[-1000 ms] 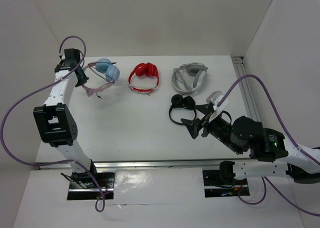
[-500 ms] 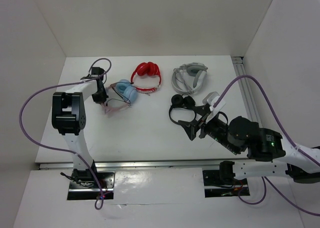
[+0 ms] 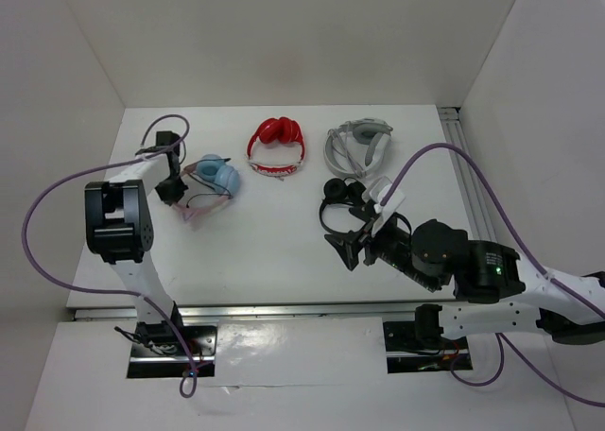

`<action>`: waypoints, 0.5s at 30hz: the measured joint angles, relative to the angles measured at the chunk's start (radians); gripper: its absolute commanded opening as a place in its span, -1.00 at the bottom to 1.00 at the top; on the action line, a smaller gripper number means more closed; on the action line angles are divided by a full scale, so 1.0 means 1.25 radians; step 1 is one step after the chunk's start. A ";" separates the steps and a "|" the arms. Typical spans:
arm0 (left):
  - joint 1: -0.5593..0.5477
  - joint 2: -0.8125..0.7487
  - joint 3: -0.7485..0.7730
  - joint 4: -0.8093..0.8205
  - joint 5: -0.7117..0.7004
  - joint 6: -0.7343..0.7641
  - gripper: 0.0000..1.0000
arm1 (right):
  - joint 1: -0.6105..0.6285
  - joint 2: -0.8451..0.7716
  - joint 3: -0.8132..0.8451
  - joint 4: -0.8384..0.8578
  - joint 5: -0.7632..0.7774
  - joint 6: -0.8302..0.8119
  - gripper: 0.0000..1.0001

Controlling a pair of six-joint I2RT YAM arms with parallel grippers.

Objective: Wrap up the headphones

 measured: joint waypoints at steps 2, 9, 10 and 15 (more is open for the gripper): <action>0.050 -0.016 -0.014 -0.013 -0.018 -0.009 -1.00 | 0.000 0.002 -0.002 0.003 -0.003 0.000 0.50; 0.162 -0.045 -0.054 -0.031 -0.061 -0.041 -0.84 | 0.000 0.015 -0.005 0.021 -0.011 -0.001 0.50; 0.160 -0.039 -0.054 -0.032 -0.063 -0.045 -0.80 | 0.000 0.019 -0.005 0.023 -0.013 -0.001 0.50; 0.147 0.015 -0.027 -0.048 -0.079 -0.054 -0.27 | 0.000 0.024 -0.016 0.026 -0.019 -0.001 0.50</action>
